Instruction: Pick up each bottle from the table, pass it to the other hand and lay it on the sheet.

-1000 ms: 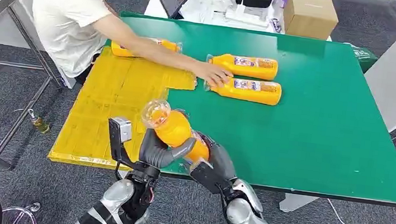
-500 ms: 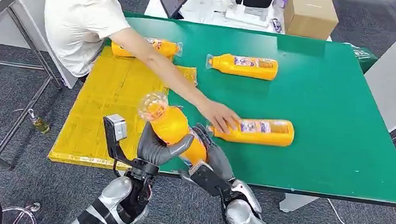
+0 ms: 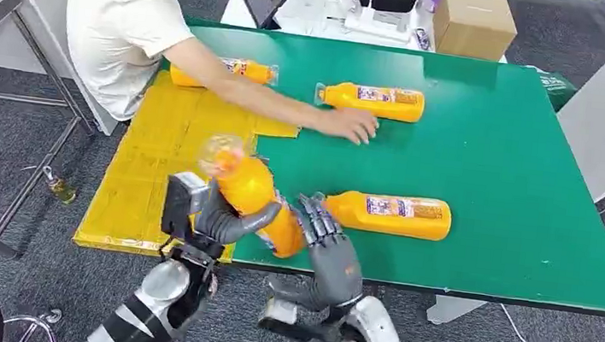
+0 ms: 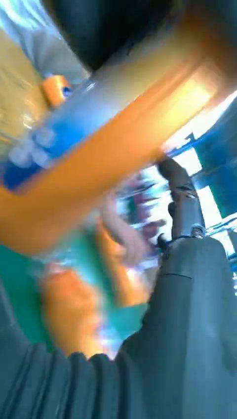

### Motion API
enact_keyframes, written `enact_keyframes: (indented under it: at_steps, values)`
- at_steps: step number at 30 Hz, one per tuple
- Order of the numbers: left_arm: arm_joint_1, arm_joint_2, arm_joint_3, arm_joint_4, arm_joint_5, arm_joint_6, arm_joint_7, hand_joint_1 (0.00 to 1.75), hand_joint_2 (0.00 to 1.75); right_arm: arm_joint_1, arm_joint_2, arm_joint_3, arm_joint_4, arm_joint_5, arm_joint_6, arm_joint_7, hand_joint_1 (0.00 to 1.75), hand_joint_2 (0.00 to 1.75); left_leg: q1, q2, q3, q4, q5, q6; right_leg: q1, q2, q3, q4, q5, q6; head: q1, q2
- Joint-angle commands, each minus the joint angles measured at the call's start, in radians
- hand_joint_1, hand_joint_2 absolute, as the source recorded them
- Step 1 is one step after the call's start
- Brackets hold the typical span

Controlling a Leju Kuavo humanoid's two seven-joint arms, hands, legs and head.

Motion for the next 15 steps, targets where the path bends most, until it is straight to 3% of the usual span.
enact_keyframes:
  at_steps: [1, 6, 8, 9, 11, 15]
  values:
    - [-0.014, 0.139, 0.269, -0.032, -0.182, -0.086, 0.089, 1.75, 1.75, 0.026, -0.089, -0.023, 0.061, 0.111, 0.072, 0.214, 0.00, 0.00, 0.000, 0.005, 0.004, -0.001, -0.001, 0.001, 0.001, 0.003, 0.003, -0.001, 0.000, -0.002, 0.000, 0.000]
    - [-0.025, 0.148, 0.328, -0.054, -0.243, -0.104, 0.110, 1.75, 1.75, 0.021, -0.074, -0.030, 0.102, 0.101, 0.057, 0.240, 0.00, 0.00, 0.001, 0.006, 0.004, -0.001, -0.002, 0.001, 0.001, 0.003, 0.004, -0.001, -0.001, -0.003, 0.001, 0.000]
    - [-0.049, 0.169, 0.291, -0.026, -0.381, -0.060, 0.126, 1.75, 1.75, 0.021, -0.066, -0.038, 0.107, 0.092, 0.050, 0.239, 0.00, 0.00, 0.000, 0.004, 0.003, -0.001, -0.001, 0.001, 0.001, 0.001, 0.002, -0.001, 0.000, -0.002, 0.000, 0.000]
    - [-0.069, 0.182, 0.252, 0.008, -0.498, -0.034, 0.147, 1.75, 1.75, 0.019, -0.061, -0.038, 0.104, 0.069, 0.057, 0.223, 0.00, 0.00, 0.001, 0.006, 0.009, -0.002, -0.003, 0.001, 0.002, 0.001, 0.008, -0.001, -0.002, -0.006, 0.001, 0.000]
    - [-0.116, 0.188, 0.185, 0.110, -0.673, -0.047, 0.178, 1.75, 1.75, 0.011, -0.054, -0.037, 0.092, 0.048, 0.080, 0.201, 0.00, 0.00, 0.000, 0.001, 0.003, -0.001, 0.000, 0.001, 0.001, -0.001, 0.003, 0.000, -0.001, -0.002, 0.001, 0.000]
    - [-0.122, 0.175, 0.189, 0.135, -0.685, -0.040, 0.168, 1.75, 1.75, 0.008, -0.050, -0.038, 0.087, 0.050, 0.083, 0.204, 0.00, 0.00, 0.000, 0.003, 0.003, -0.001, 0.000, 0.001, 0.000, 0.000, 0.003, -0.001, -0.001, -0.002, 0.000, 0.000]
